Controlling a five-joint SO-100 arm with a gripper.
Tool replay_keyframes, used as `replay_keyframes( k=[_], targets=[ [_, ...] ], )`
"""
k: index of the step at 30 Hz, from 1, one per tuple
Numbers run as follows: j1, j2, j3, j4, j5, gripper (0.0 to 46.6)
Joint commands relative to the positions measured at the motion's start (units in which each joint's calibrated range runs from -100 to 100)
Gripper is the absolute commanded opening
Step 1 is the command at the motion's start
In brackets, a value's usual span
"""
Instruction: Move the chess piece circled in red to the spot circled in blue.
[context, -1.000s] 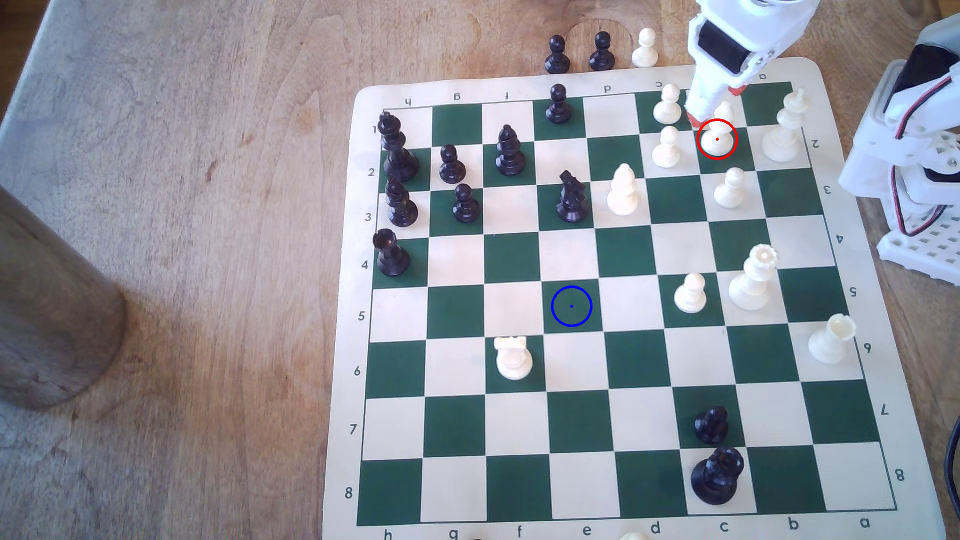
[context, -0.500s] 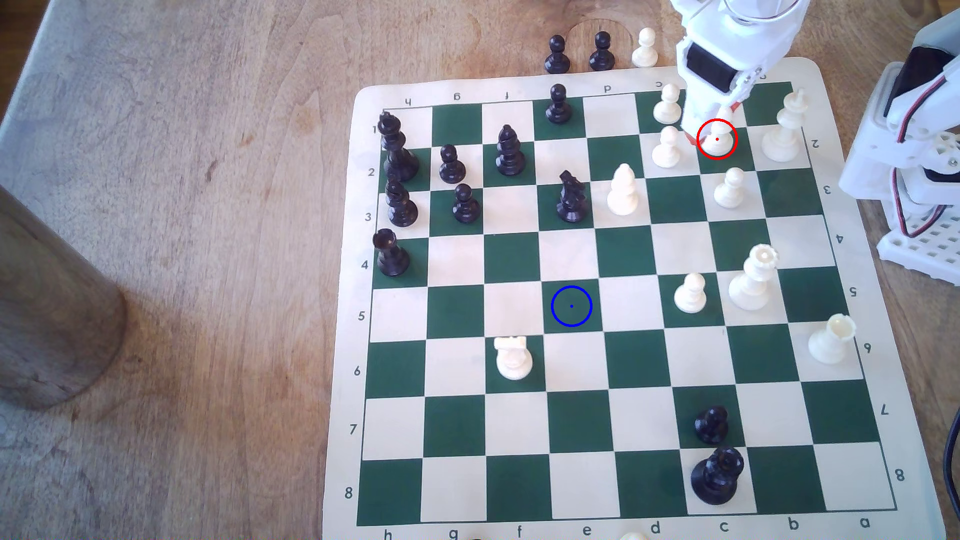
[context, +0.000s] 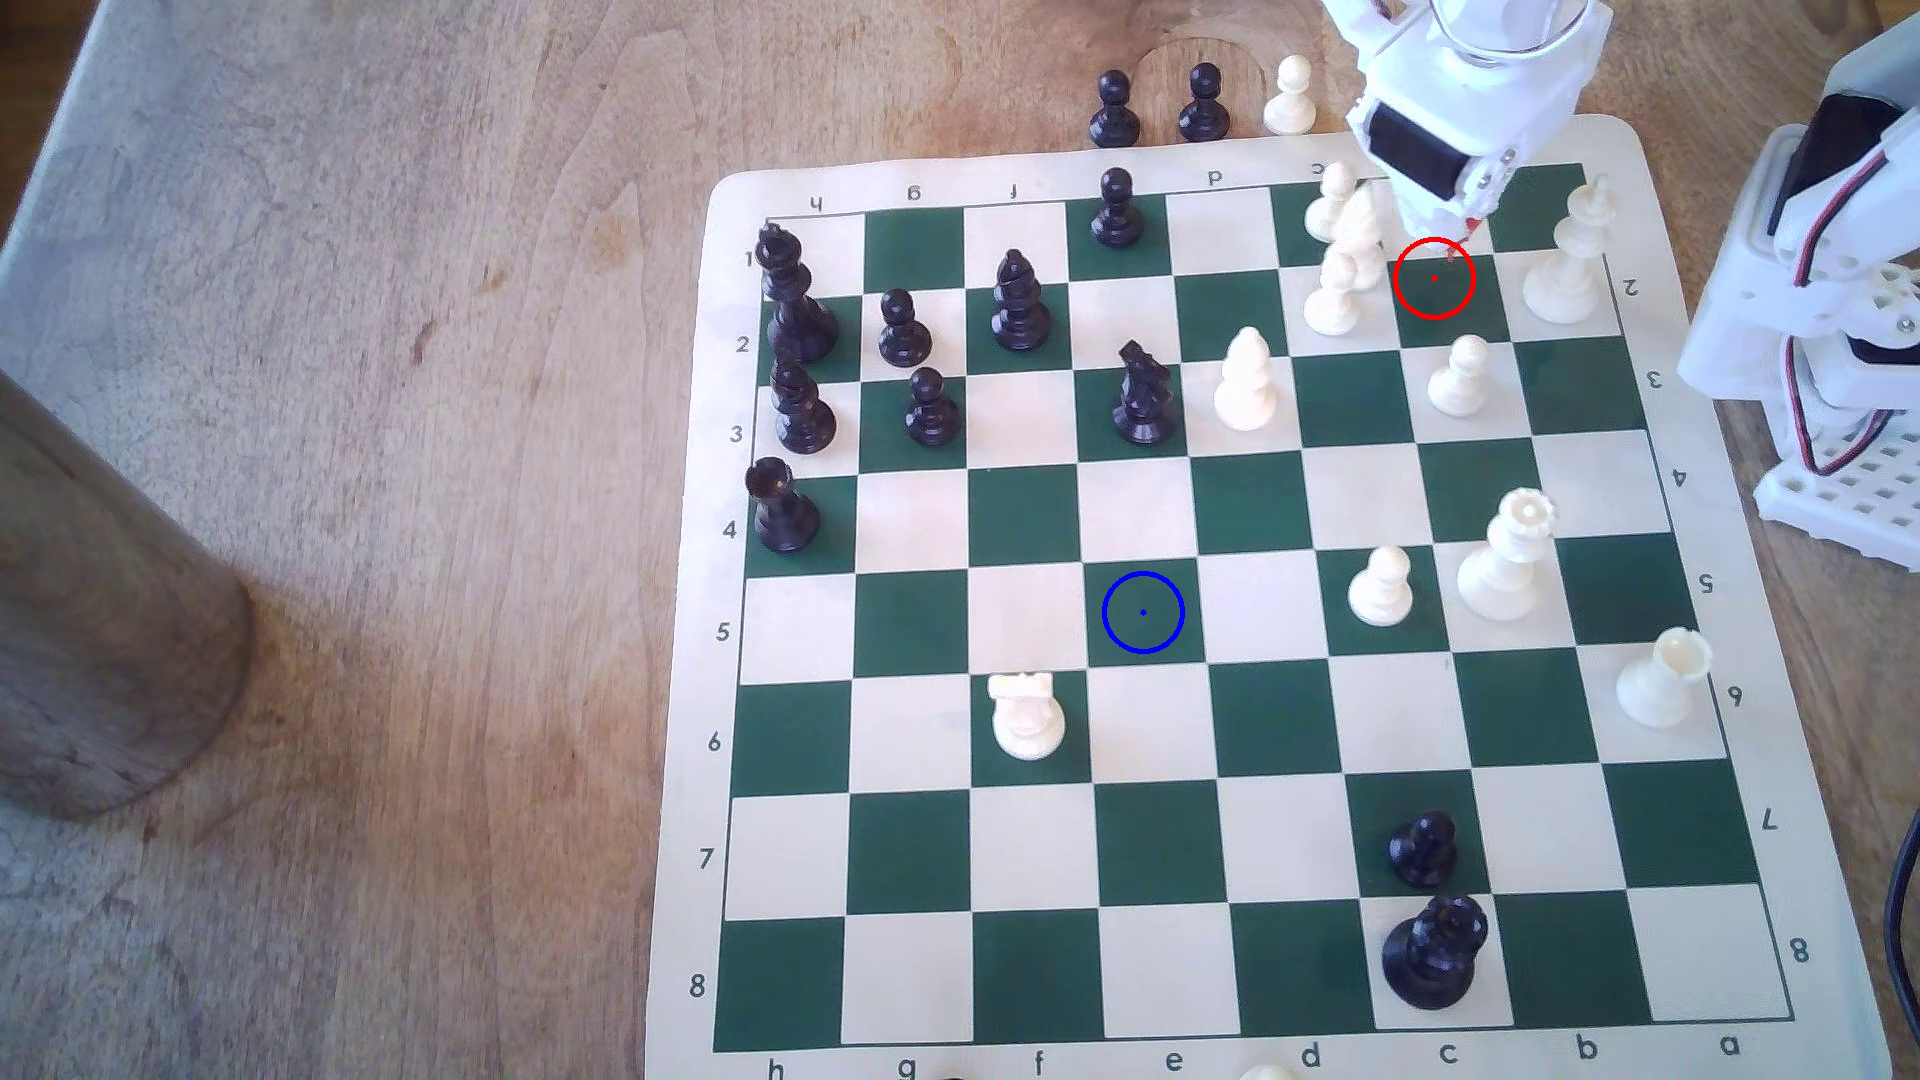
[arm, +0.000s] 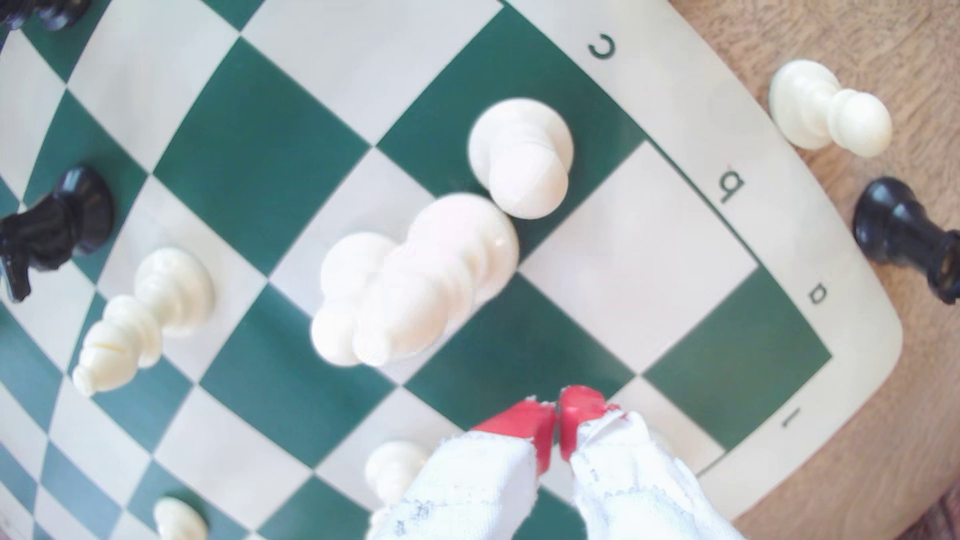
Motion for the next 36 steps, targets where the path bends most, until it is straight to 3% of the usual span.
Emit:
replay_keyframes(
  k=[1,7,15,21,23,36],
  targets=[
    [-0.6,-2.5,-0.6,0.5,0.2,0.3],
    [-0.5,-2.4,-1.4,0.8,-0.1,0.5],
    [0.1,-4.9,-9.5,6.8,-2.3,0.6],
    [0.4,-4.7,-16.3,6.4,-6.2,15.6],
    [0.3,-3.5,-16.3,5.2,-6.8,16.8],
    [0.8,7.8,-16.3,0.4,-6.5,15.6]
  ],
)
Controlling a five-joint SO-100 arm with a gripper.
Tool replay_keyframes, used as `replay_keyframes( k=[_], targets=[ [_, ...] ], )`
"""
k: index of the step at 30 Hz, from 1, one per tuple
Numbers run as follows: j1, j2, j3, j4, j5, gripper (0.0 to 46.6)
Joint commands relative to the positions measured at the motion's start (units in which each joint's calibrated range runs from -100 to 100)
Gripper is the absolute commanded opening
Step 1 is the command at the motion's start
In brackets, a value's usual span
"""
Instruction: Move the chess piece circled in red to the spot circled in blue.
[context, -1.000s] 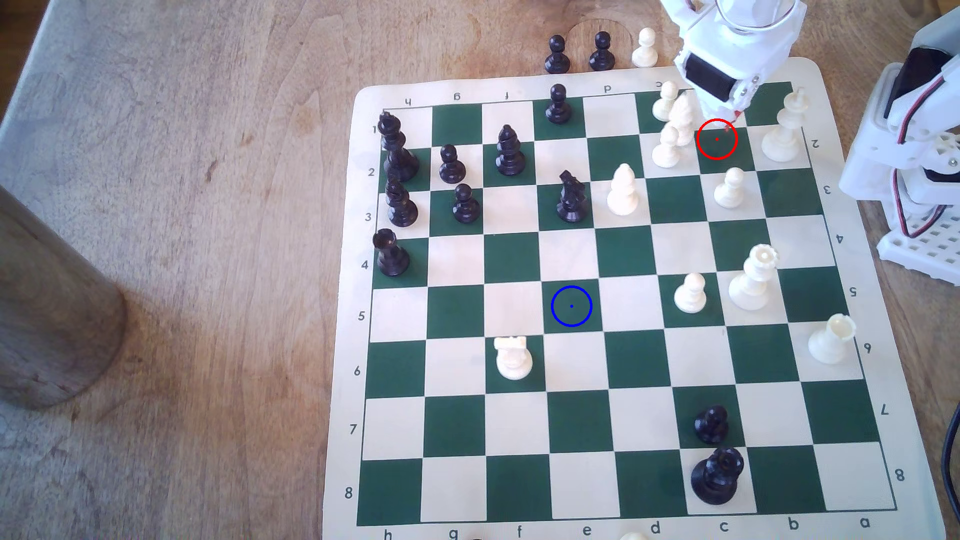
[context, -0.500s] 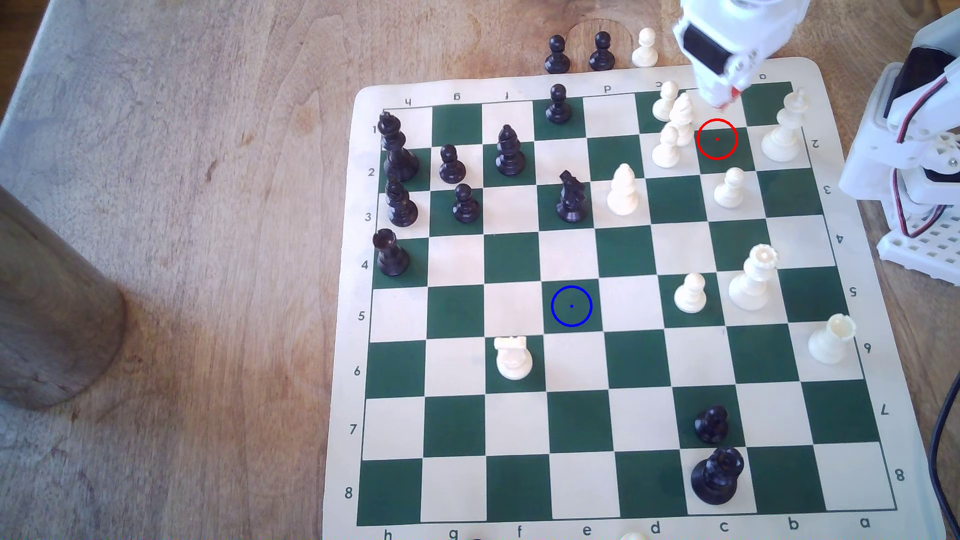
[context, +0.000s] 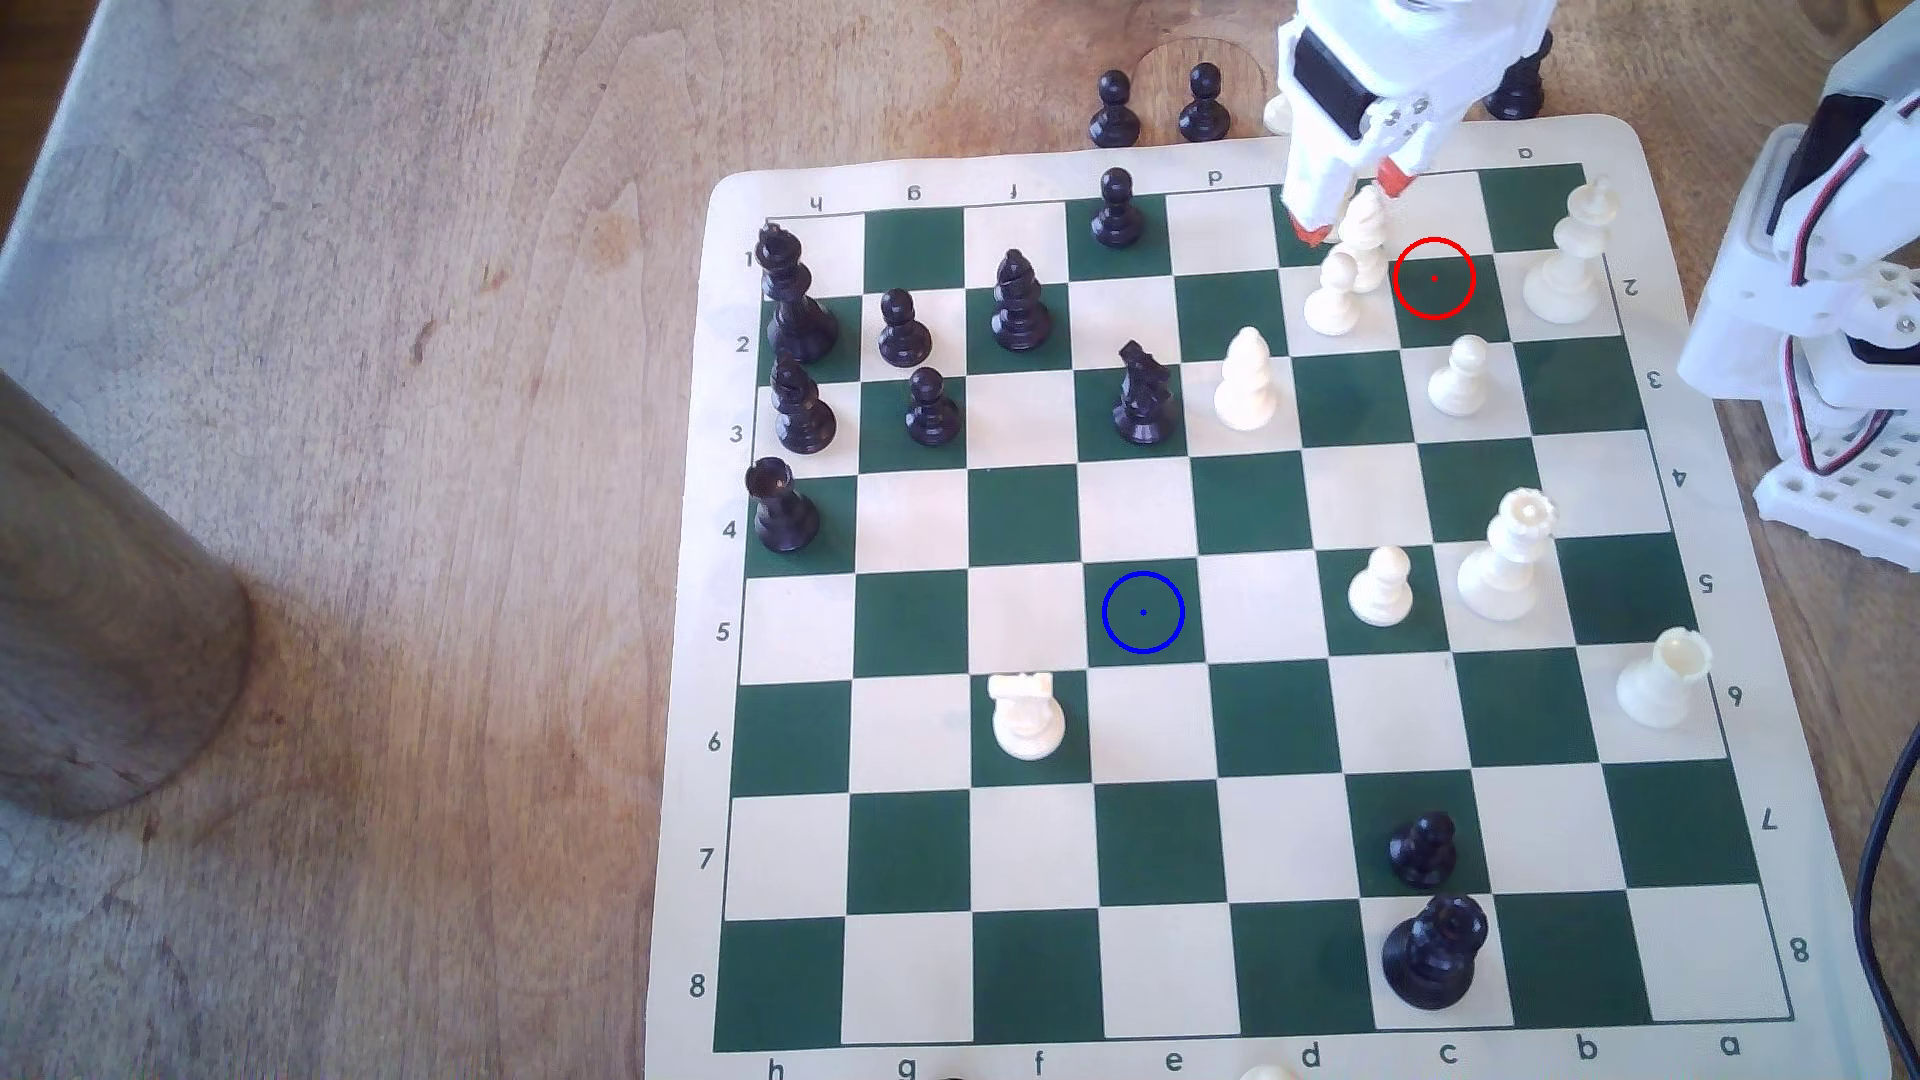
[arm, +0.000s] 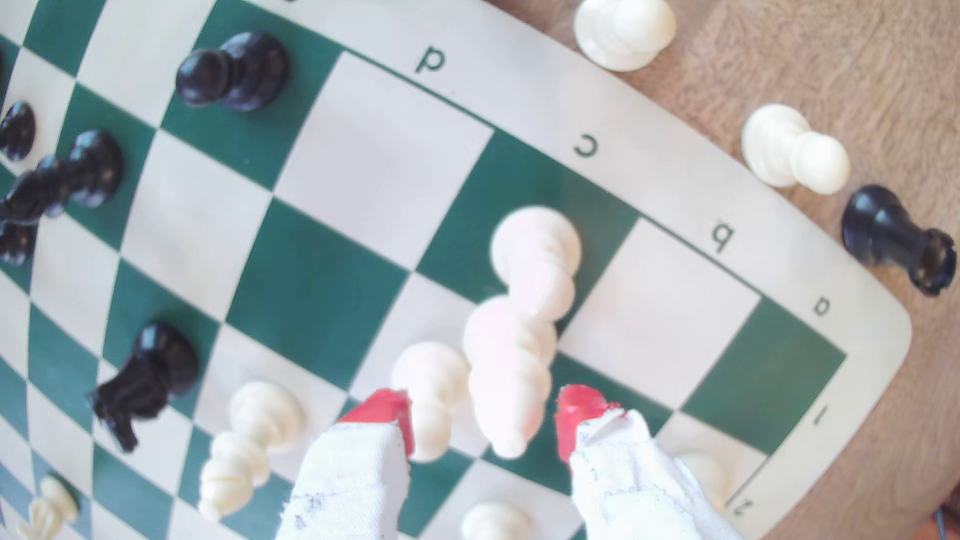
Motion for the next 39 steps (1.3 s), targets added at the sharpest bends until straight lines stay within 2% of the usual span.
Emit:
replay_keyframes(
  k=[1,9,11,14,21,24,29,31,33,34,37,39],
  targets=[
    [0.2,0.5,-4.0,-0.3,0.6,15.6],
    [-0.4,1.8,-4.0,-0.4,0.8,11.9],
    [-0.5,1.9,-4.0,-0.4,0.8,8.9],
    [-0.5,1.9,-4.0,-0.5,1.2,0.8],
    [-0.6,0.7,-3.3,-0.4,1.7,0.4],
    [-0.2,-1.3,-4.5,2.7,2.6,0.4],
    [3.7,-7.6,-13.1,12.7,5.0,0.3],
    [3.7,-9.0,-16.2,15.1,5.1,0.3],
    [2.0,-10.3,-18.2,16.9,4.8,0.3],
    [-1.9,-11.2,-20.0,17.8,3.9,0.3],
    [-8.8,-9.2,-25.3,19.5,2.1,0.3],
    [-15.2,-4.7,-32.6,20.4,0.8,0.3]
  ],
)
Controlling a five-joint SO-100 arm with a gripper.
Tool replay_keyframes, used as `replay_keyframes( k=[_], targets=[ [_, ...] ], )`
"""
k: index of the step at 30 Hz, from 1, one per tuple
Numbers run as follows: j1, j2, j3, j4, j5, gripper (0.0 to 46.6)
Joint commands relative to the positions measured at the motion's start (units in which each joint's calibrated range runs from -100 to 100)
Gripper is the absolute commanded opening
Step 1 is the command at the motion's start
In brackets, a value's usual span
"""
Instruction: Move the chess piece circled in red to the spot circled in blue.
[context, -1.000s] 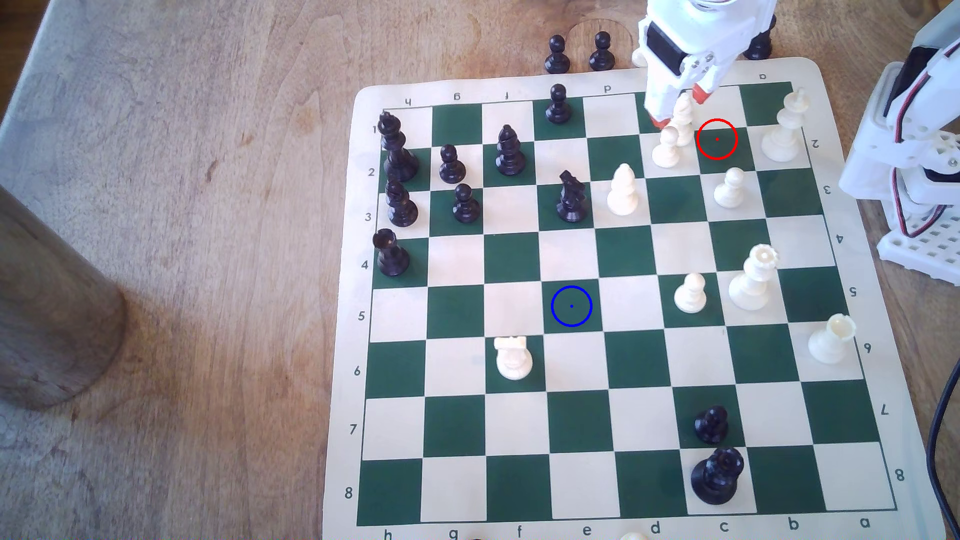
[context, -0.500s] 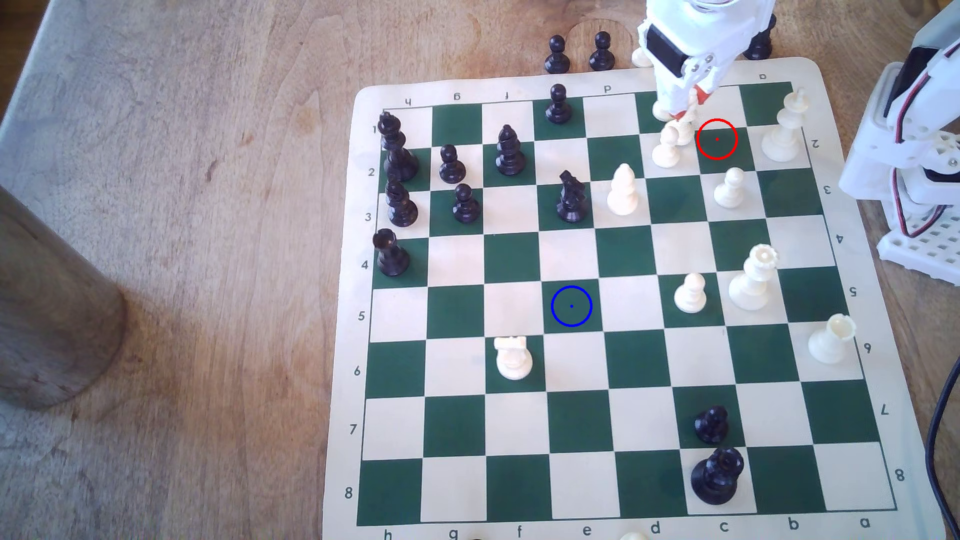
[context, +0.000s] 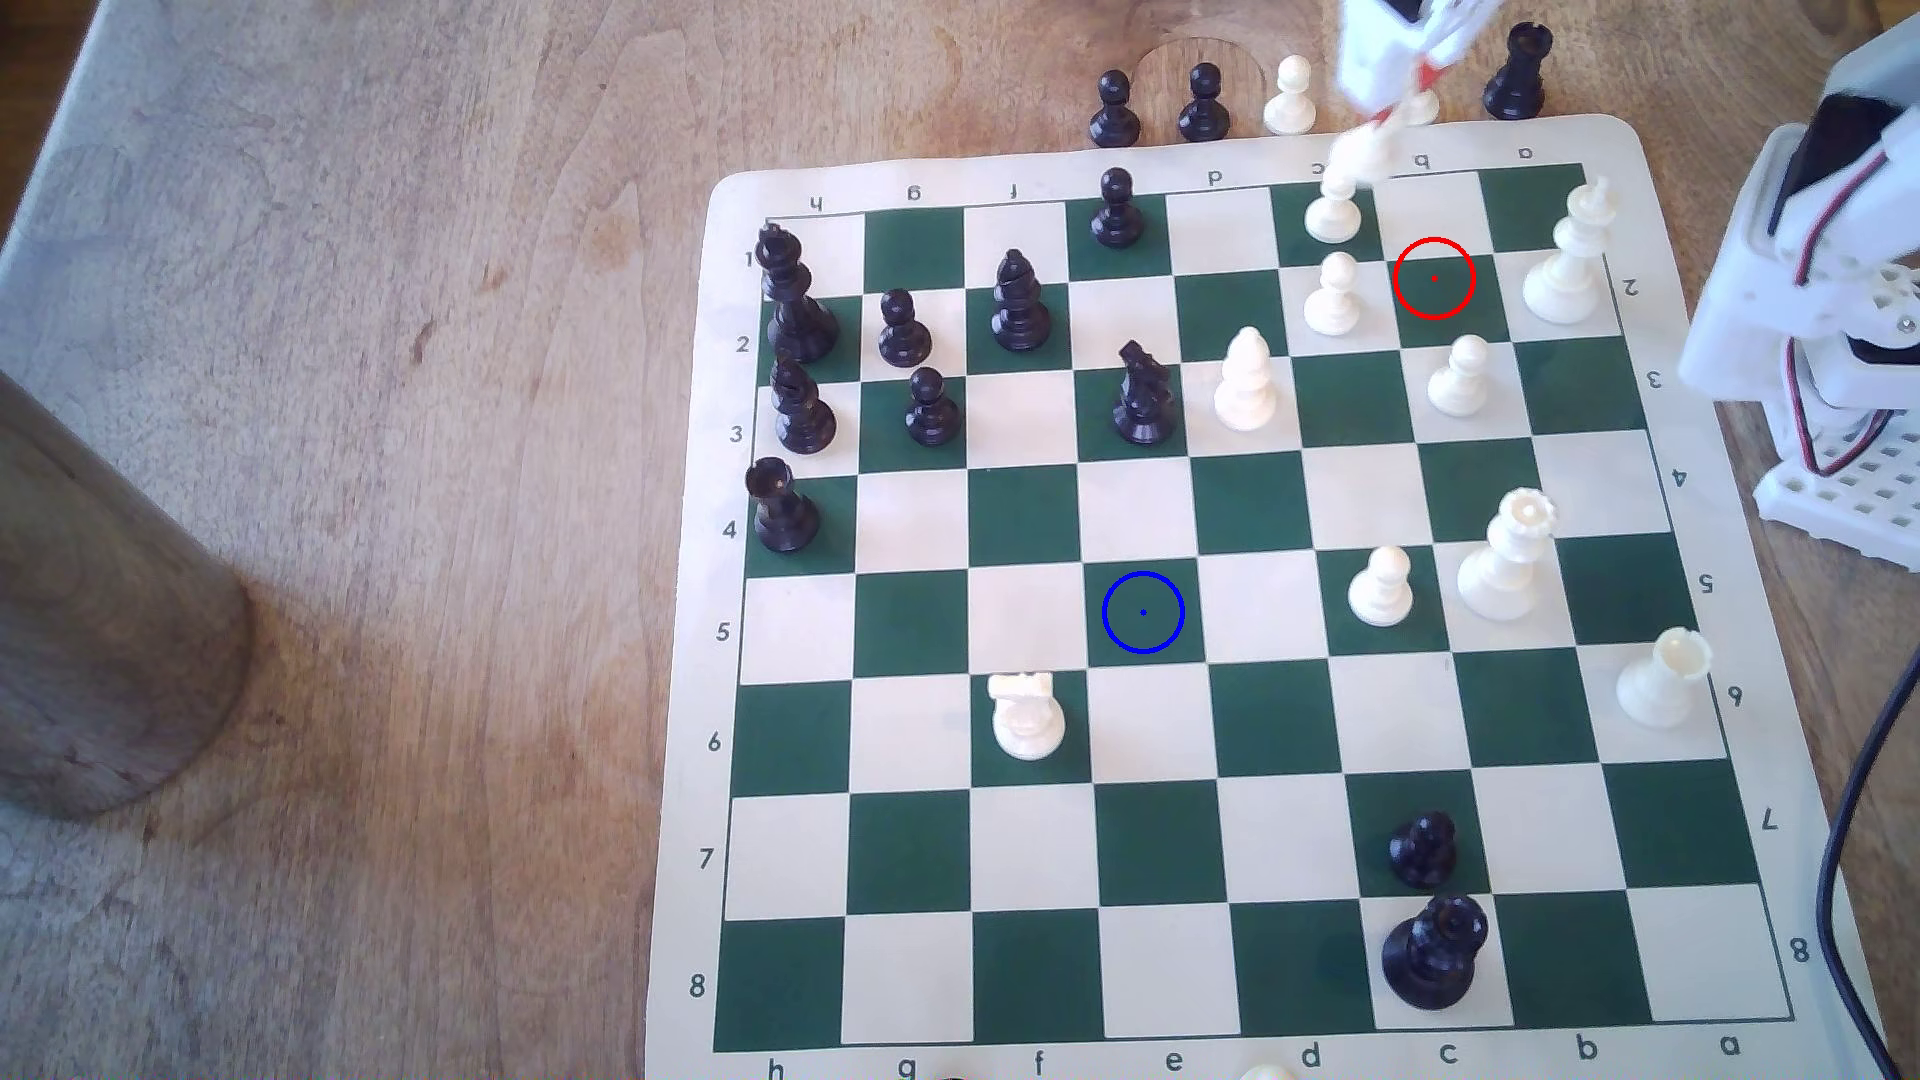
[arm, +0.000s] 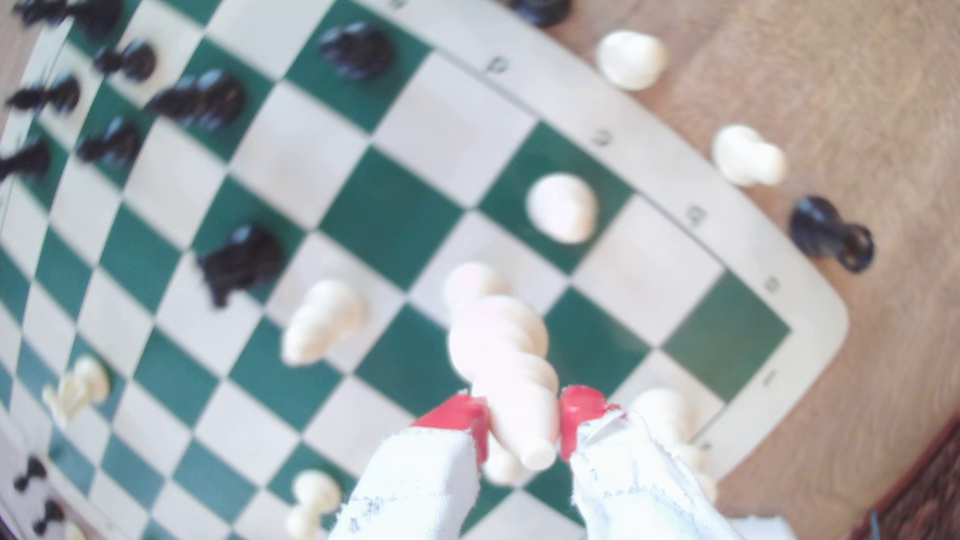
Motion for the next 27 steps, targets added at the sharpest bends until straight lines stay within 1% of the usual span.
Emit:
replay_keyframes(
  k=[1,3,4,8,11,12,17,21,27],
  targets=[
    [-10.8,4.7,-16.1,2.1,-2.5,0.3],
    [-14.0,9.1,-22.1,2.7,-3.0,0.3],
    [-16.9,13.4,-27.3,3.0,-3.2,0.3],
    [-22.3,23.1,-36.2,3.5,-3.5,0.3],
    [-24.9,28.2,-39.3,3.1,-3.6,0.3],
    [-26.7,31.4,-40.9,2.8,-3.9,0.3],
    [-30.3,37.5,-41.1,0.4,-4.3,0.3],
    [-31.3,41.9,-41.1,-1.1,-4.4,0.3],
    [-28.3,44.6,-41.1,-2.7,-4.0,0.3]
  ],
)
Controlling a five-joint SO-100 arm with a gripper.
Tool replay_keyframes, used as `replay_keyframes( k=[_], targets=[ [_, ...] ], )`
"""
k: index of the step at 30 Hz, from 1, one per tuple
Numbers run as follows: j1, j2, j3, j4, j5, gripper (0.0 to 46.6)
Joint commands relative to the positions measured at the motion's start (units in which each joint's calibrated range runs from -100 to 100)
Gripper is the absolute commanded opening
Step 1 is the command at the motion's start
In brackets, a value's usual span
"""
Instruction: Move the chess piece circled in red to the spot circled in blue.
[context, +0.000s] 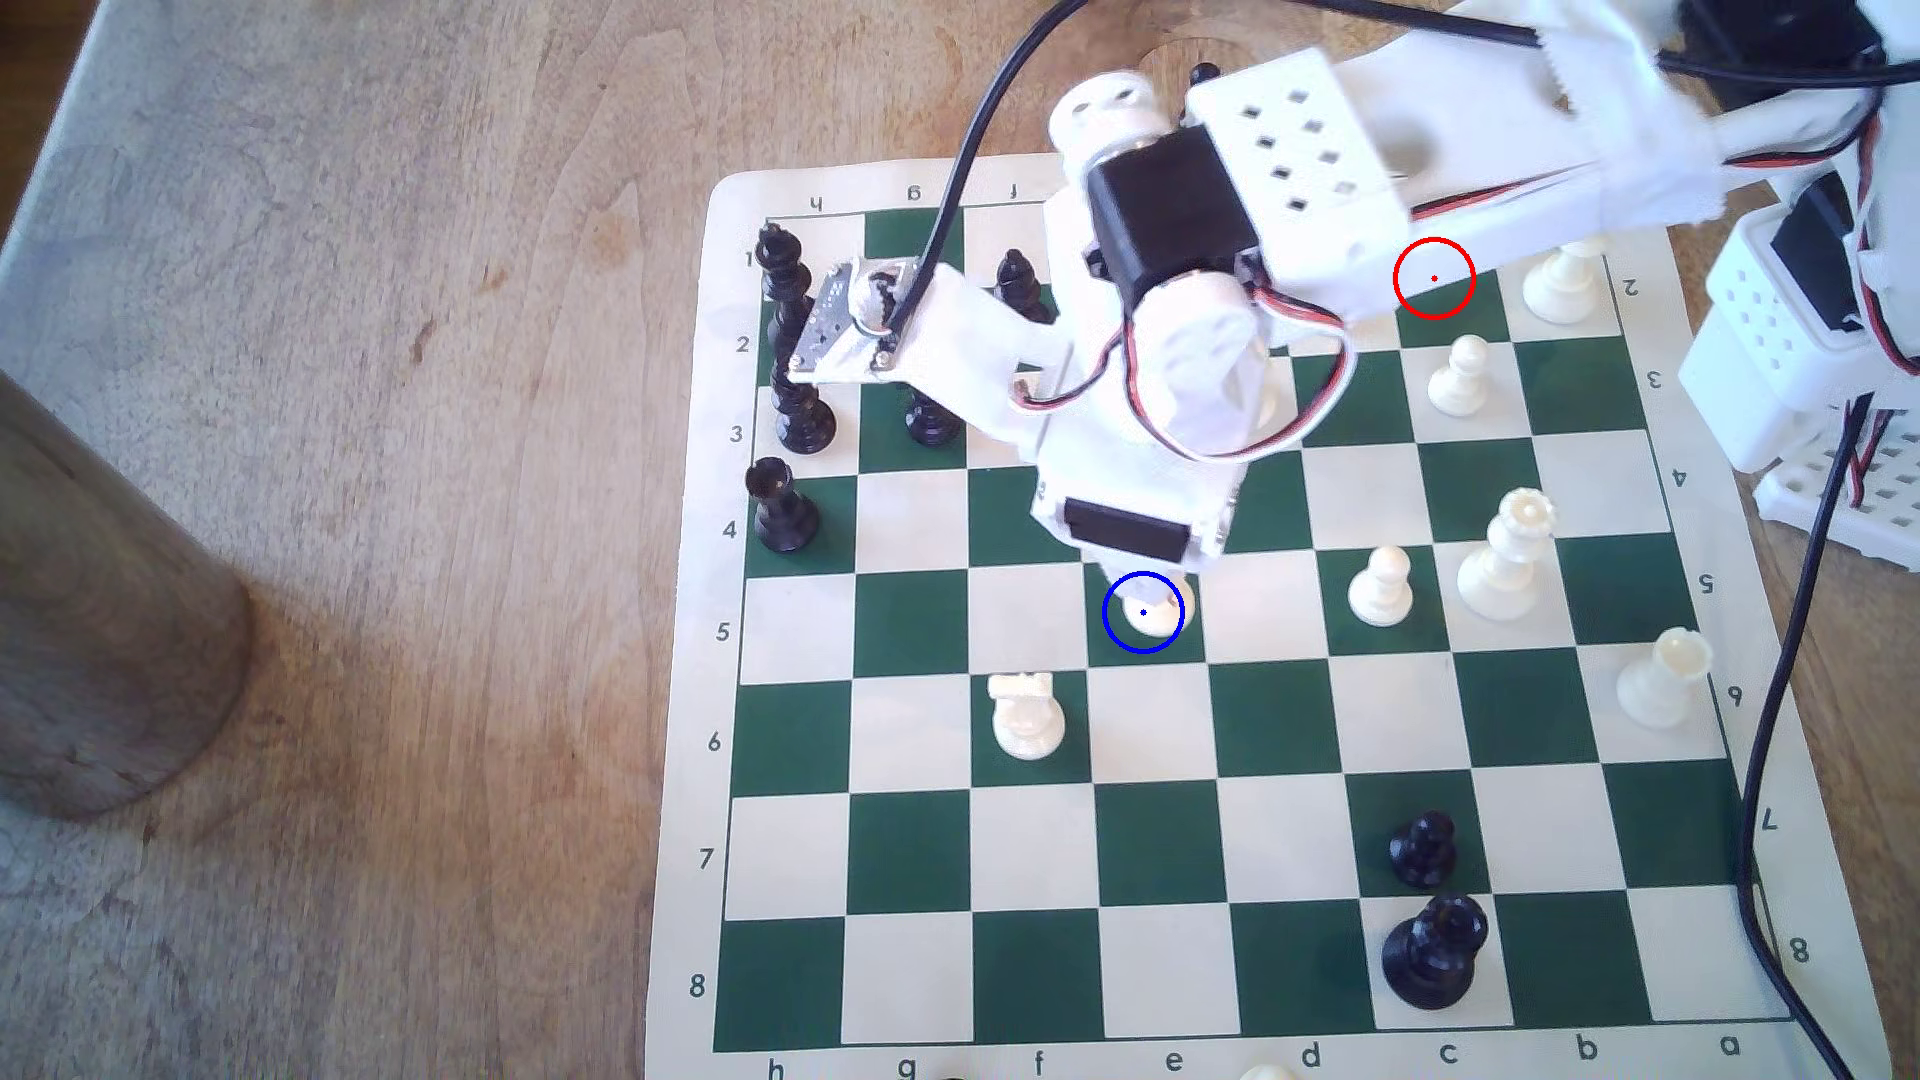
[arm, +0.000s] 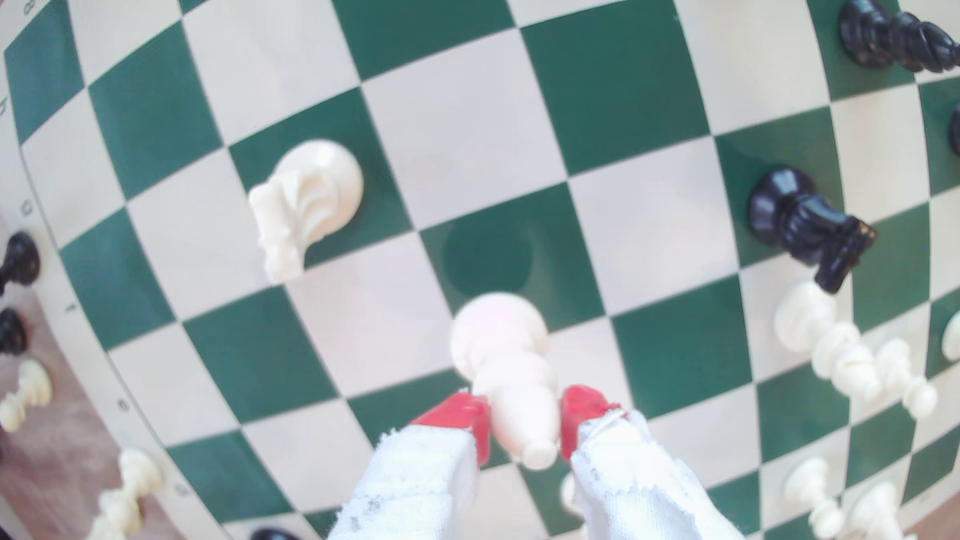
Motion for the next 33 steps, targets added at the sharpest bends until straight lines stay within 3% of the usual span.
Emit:
replay_keyframes(
  k=[1,31,33],
  targets=[
    [2.3,-0.6,-4.4,-0.9,0.3,0.3],
    [-0.3,2.9,-3.8,-2.2,-0.5,0.3],
    [-0.3,2.9,-3.8,-2.2,-0.4,2.3]
  ],
)
